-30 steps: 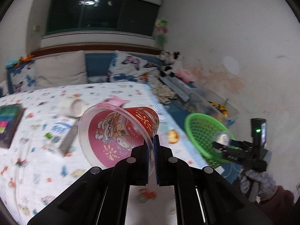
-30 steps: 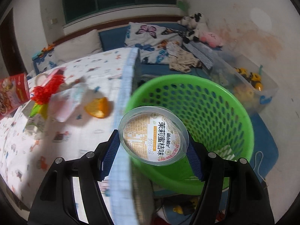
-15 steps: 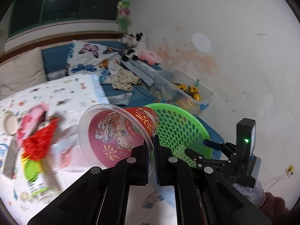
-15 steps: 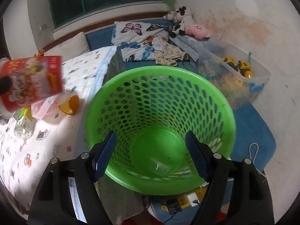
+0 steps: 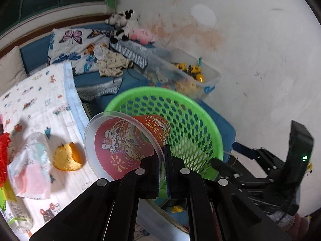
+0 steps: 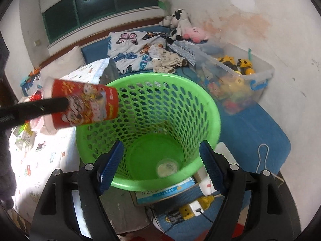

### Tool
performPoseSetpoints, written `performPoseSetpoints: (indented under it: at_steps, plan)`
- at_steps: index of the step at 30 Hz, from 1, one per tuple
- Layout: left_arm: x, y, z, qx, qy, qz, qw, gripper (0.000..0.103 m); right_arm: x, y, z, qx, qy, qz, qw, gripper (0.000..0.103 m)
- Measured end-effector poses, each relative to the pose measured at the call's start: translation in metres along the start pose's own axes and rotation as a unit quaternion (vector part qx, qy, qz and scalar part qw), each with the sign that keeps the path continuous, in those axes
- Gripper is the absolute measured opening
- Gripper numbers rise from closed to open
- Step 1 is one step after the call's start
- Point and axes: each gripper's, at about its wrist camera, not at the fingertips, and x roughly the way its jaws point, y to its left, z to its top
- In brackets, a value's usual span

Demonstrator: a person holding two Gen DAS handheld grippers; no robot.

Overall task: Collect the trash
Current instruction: 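Carry the cup and tub to the green basket and open both tools, then grasp the yellow-green juice bottle with the left tool while the right tool grasps the red mesh net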

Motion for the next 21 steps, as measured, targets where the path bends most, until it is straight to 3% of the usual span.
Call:
performPoseSetpoints:
  at_steps: [10,13,15,21]
  plan:
    - [0.005,-0.006,-0.011,0.006,0.016,-0.008,0.9998,0.017,-0.005,-0.006,-0.004,0.009,-0.002,-0.002,1.000,0.078]
    - [-0.003,-0.002,-0.014,0.001,0.010,-0.010,0.9999,0.020,-0.008,0.000,-0.003,0.004,-0.005,0.002,1.000,0.078]
    - [-0.009,0.001,-0.016,-0.004,0.005,-0.007,1.0000,0.033,-0.009,0.004,-0.003,0.000,-0.007,0.005,1.000,0.078]
    - [-0.045,0.018,-0.028,-0.016,-0.027,0.019,0.9993,0.035,-0.014,0.023,0.001,-0.014,-0.013,0.019,1.000,0.078]
